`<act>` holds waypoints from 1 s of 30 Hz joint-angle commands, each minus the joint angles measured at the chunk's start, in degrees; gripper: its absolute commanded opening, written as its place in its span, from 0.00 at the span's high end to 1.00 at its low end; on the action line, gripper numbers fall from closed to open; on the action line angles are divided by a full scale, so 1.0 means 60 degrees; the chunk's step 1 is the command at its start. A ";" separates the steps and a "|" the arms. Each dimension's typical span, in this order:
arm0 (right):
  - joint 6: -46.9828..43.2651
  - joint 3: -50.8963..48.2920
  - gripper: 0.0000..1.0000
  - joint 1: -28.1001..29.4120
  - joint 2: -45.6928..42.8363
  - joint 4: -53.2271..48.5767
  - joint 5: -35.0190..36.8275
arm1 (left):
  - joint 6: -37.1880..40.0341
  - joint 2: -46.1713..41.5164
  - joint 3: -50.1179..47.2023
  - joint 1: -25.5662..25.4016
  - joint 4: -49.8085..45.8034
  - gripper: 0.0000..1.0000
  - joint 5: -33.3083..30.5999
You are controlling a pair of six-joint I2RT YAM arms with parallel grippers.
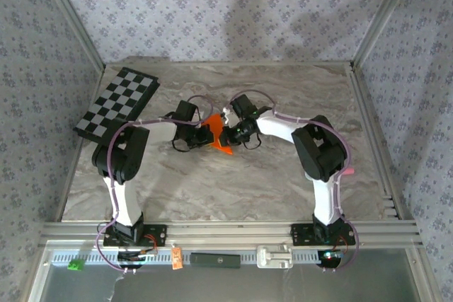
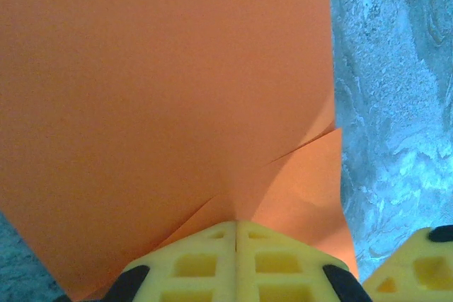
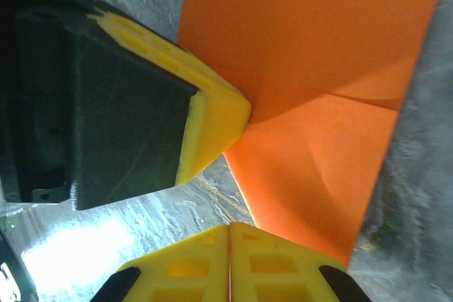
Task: Fold a paper plane with a square sheet of paper (pick it up from the middle)
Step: Third fold the triangle at the center of the table.
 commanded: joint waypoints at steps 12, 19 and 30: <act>-0.0639 -0.0022 0.93 -0.0039 0.0572 -0.1099 0.0305 | 0.0118 0.0668 0.0183 0.0045 -0.1586 0.99 -0.0829; -0.1036 -0.0160 0.94 -0.0228 0.0620 -0.1434 0.0492 | 0.0229 0.0756 0.0228 0.0067 -0.1817 1.00 -0.0957; -0.1369 -0.0907 0.95 -0.0584 0.0316 -0.1560 -0.0065 | 0.0470 0.0958 0.0290 0.0156 -0.1989 1.00 -0.1176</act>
